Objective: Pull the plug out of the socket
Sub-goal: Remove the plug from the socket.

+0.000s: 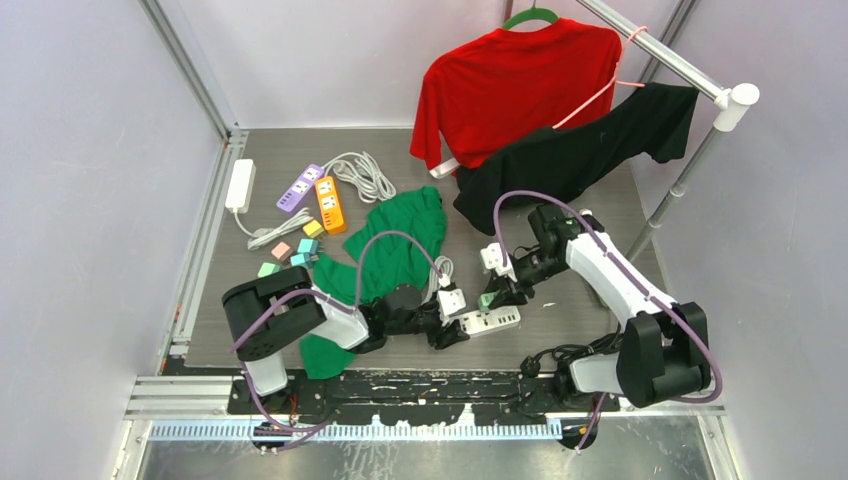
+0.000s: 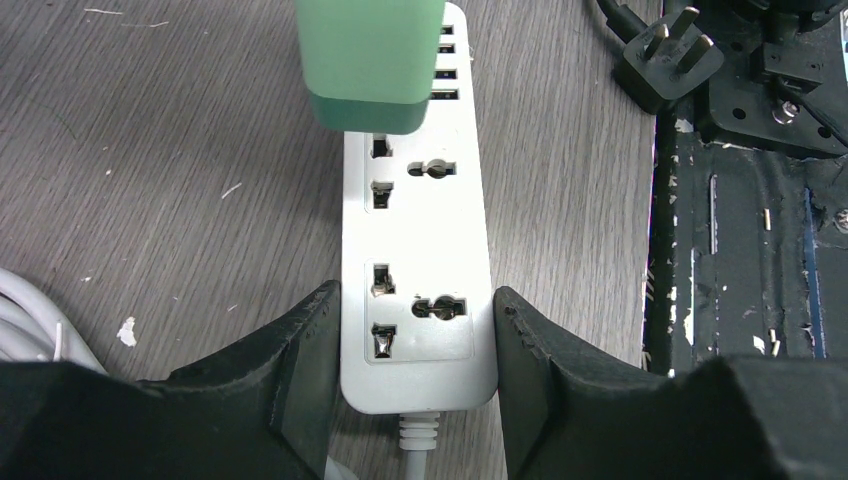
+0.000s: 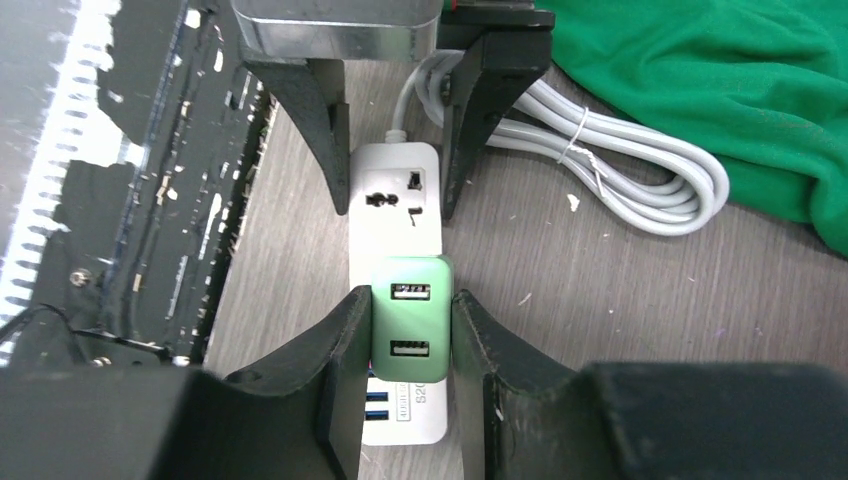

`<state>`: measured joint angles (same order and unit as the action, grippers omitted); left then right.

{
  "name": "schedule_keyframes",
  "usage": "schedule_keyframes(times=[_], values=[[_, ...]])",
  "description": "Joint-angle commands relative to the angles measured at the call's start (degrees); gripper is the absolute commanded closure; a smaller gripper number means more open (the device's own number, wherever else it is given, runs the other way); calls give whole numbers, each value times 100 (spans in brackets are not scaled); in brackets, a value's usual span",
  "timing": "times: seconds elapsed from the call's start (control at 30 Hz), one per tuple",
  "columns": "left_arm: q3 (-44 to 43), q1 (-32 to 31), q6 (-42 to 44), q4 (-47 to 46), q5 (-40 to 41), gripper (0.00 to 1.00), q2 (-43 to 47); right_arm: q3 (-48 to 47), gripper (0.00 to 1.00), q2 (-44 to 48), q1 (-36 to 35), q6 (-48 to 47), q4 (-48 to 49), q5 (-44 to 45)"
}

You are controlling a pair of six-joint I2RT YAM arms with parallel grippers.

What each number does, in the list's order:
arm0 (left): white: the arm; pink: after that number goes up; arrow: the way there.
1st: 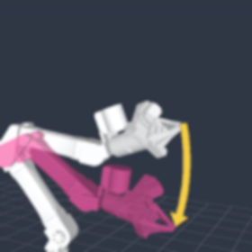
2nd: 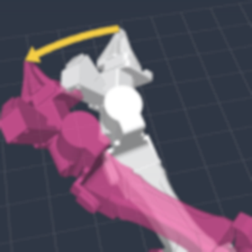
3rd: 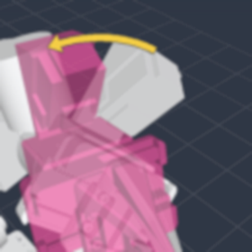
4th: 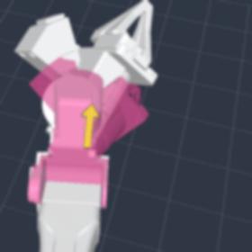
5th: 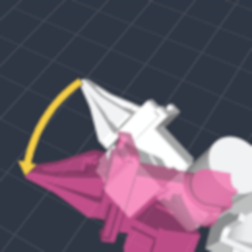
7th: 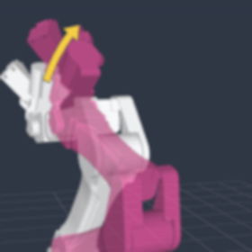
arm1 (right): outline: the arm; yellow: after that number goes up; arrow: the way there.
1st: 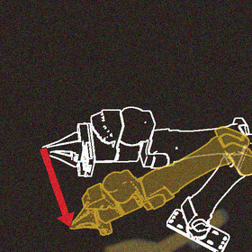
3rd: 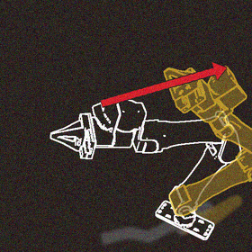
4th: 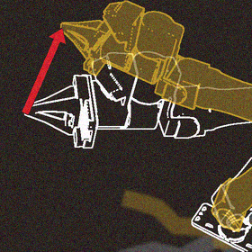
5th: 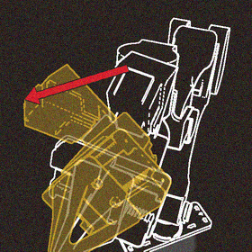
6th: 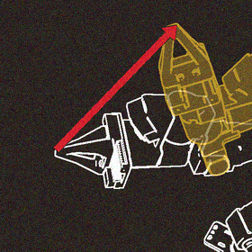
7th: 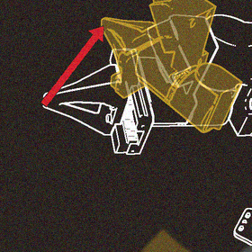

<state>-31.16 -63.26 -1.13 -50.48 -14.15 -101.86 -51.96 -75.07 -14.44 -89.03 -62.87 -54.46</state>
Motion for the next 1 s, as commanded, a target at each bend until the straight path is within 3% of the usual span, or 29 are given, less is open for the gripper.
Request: schedule_keyframes(times=[0.0, 0.1, 0.17, 0.27, 0.5, 0.67, 0.97], values=[[140, 103, -141, 1048, 140, 93, -11, -367, 99, -253, 47, -308, -808, -491], [120, 102, -341, 1035, 183, 60, 189, -535, 99, -455, 53, -144, -999, -582], [135, 104, -431, 1013, 218, 42, 365, -628, 99, -553, 48, 122, -1013, -656], [136, 104, -467, 1057, 230, 29, 657, -723, 99, -671, 53, 386, -1023, -655], [202, 104, -555, 1303, 90, 25, 1339, -900, 99, -869, 50, 916, -1017, -705], [387, 96, -1089, 1285, 163, 24, 1899, -1000, 99, -981, 49, 1554, -892, -836], [578, 107, -2362, 1538, 1045, 18, 2830, -837, 99, -883, -243, 4963, 1101, -151]])
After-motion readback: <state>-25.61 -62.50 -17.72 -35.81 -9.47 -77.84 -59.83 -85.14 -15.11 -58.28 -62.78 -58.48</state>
